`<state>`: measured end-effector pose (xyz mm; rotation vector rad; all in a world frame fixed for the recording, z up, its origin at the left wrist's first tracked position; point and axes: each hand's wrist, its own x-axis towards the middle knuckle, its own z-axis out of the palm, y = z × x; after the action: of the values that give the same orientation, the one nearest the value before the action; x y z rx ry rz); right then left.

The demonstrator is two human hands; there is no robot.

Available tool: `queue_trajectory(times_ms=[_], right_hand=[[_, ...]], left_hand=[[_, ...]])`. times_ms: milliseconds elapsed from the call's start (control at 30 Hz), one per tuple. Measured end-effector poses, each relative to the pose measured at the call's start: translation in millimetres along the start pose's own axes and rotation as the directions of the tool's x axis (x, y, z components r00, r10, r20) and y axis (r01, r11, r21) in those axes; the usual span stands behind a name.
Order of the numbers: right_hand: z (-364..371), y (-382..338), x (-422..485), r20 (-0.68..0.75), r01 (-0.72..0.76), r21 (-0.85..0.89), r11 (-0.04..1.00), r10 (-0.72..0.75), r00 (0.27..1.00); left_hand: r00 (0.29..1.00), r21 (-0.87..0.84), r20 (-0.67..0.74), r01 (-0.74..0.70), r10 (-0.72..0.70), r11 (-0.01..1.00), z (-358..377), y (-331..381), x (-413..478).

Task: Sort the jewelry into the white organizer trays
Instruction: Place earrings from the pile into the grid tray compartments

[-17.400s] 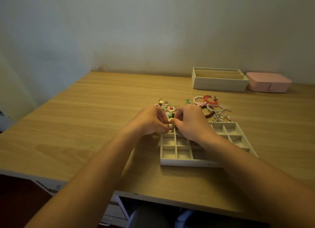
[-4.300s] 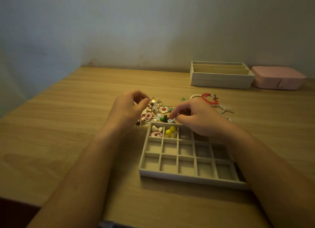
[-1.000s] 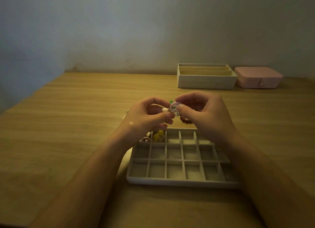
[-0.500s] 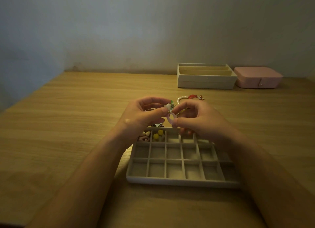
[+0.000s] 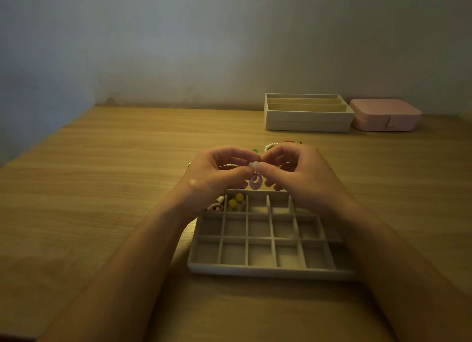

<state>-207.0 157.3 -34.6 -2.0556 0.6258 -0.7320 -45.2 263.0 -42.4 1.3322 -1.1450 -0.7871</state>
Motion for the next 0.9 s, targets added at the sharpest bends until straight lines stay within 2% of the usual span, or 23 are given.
queue_trajectory(times_ms=[333,467,633,767,833,900], right_hand=[[-3.7,-3.5,-3.9,0.09,-0.107,0.18,0.978,0.092,0.992],[-5.2,-2.9,-4.2,0.09,-0.147,0.2,0.969,0.132,0.987],[-5.6,-1.4,-2.9,0.078,-0.183,0.252,0.95,0.168,0.983],[-7.1,-0.6,-1.4,0.1,-0.218,0.322,0.921,0.195,0.976],[-8.4,2.2,-0.4,0.089,-0.225,0.295,0.929,0.208,0.974],[-10.1,4.1,0.0,0.089,-0.232,0.195,0.953,0.218,0.972]], left_hand=[[0.999,-0.04,0.03,0.025,-0.024,0.999,5.5,3.5,-2.3],[0.998,-0.037,0.042,0.045,-0.043,0.998,5.0,1.2,-0.9],[0.99,0.069,0.094,0.101,-0.107,0.993,3.2,1.5,-0.9],[0.994,0.126,0.075,0.07,-0.079,0.99,4.5,0.7,-1.3],[0.997,0.162,0.057,0.047,-0.056,0.986,2.7,0.4,-0.2],[0.998,0.248,0.057,0.017,-0.032,0.969,0.2,0.0,1.1]])
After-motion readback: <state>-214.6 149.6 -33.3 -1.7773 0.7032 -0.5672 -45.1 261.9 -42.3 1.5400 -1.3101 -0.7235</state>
